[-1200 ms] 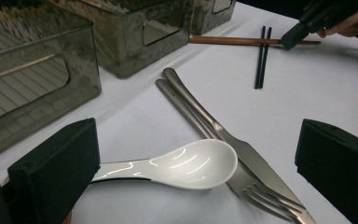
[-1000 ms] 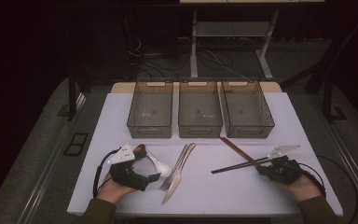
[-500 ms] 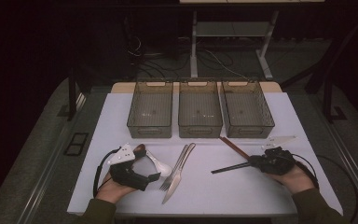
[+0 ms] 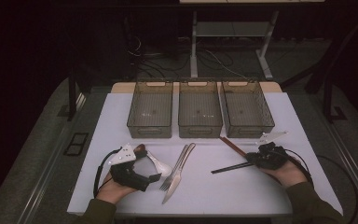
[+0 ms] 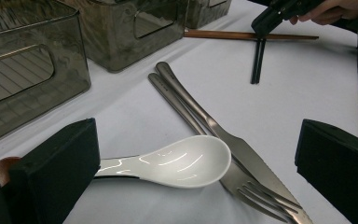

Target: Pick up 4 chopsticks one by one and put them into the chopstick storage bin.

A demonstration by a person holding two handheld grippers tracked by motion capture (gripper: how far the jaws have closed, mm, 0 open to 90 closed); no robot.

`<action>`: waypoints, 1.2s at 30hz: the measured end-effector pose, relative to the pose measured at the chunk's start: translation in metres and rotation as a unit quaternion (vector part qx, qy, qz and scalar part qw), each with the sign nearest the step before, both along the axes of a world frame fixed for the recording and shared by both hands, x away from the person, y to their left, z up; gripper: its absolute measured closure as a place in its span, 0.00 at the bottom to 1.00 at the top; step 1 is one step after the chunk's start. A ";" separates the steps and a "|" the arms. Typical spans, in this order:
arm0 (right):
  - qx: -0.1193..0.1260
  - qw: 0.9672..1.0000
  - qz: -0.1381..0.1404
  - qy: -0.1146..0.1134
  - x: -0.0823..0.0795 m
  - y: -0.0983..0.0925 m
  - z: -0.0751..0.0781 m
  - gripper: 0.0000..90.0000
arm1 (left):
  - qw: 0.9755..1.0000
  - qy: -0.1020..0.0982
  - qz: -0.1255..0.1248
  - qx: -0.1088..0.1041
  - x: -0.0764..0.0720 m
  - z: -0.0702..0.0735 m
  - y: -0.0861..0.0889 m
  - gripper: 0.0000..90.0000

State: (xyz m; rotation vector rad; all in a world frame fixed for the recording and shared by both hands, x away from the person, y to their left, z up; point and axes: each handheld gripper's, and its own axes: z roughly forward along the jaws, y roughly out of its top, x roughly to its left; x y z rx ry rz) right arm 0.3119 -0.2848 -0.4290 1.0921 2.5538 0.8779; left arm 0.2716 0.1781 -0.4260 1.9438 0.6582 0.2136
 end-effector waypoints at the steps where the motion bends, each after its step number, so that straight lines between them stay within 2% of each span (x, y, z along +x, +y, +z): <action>1: -0.001 1.000 0.000 0.000 0.000 0.000 0.000 0.91 | 1.000 0.000 0.000 0.000 0.000 0.000 0.000 0.00; 24: -0.012 1.000 0.003 -0.015 -0.001 0.000 -0.001 0.90 | 1.000 0.000 -0.005 0.000 0.000 0.000 0.000 0.00; 30: -0.016 1.000 0.008 -0.005 -0.001 0.002 -0.004 0.90 | 1.000 0.000 -0.004 -0.002 -0.001 0.000 -0.001 0.00; 36: -0.018 1.000 0.011 -0.008 -0.001 0.005 -0.005 0.91 | 1.000 0.000 -0.005 -0.002 -0.001 0.000 -0.001 0.00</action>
